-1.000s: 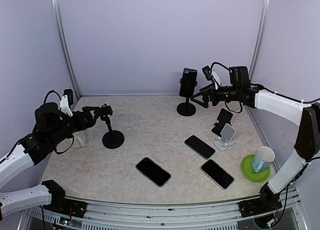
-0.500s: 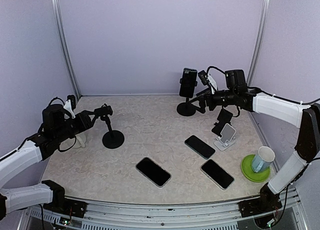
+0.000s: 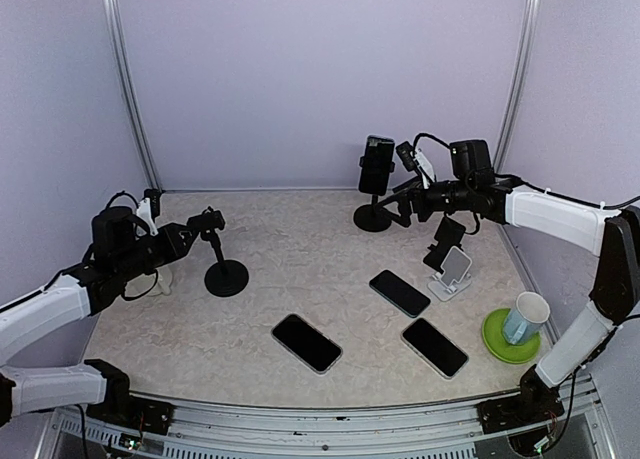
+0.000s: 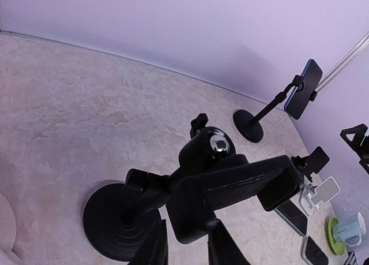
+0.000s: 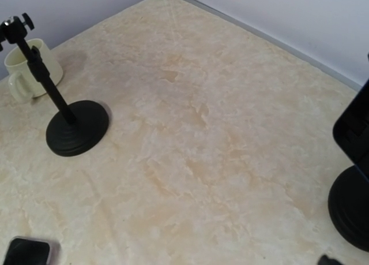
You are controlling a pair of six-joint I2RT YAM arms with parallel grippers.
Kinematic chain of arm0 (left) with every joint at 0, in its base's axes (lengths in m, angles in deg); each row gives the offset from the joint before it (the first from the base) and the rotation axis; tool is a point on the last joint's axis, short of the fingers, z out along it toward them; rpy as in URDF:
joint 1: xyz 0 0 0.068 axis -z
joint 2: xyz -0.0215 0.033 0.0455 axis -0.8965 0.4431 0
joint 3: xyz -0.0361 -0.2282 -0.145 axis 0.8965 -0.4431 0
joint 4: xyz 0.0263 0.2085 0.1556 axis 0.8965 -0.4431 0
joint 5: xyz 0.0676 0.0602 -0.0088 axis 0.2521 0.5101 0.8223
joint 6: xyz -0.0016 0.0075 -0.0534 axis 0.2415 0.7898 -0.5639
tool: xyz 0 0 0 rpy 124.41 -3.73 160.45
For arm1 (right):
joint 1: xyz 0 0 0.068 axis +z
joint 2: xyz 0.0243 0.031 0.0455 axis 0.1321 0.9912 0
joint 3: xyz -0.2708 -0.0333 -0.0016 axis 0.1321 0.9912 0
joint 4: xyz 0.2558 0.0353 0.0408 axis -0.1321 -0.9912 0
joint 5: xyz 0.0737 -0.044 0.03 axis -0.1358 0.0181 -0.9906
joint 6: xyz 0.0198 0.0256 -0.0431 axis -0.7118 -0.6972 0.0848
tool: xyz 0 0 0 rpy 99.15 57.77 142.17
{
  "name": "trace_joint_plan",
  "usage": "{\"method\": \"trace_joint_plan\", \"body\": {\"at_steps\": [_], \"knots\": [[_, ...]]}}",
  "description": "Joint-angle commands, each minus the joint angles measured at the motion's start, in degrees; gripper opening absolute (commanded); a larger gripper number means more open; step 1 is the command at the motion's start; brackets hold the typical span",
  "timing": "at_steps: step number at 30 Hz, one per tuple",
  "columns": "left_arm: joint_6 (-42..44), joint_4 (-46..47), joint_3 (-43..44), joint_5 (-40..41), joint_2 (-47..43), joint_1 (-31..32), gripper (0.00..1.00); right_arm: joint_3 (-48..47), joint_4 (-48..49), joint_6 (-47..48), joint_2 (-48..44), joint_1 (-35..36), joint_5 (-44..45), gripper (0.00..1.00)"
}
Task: Place the phone on the phone stand
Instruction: Pick up the phone stand from the center of the board.
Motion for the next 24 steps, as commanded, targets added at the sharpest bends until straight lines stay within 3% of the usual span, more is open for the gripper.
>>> {"method": "trace_joint_plan", "body": {"at_steps": [1,9,16,24], "knots": [[1.44,1.95,1.38,-0.45,0.30,-0.28,0.20,0.16,0.97,-0.11,-0.31,0.44,0.25,1.00],[3.01,2.11,2.14,-0.50,0.04,-0.28,0.00,-0.06,1.12,-0.45,0.91,0.47,0.03,1.00],[4.48,2.09,2.89,-0.24,0.04,0.58,0.00,-0.54,1.21,-1.03,1.75,0.50,-0.88,1.00],[4.46,2.32,4.37,4.41,-0.69,7.36,0.00,-2.01,-1.36,2.40,2.55,4.23,-2.21,1.00]]}}
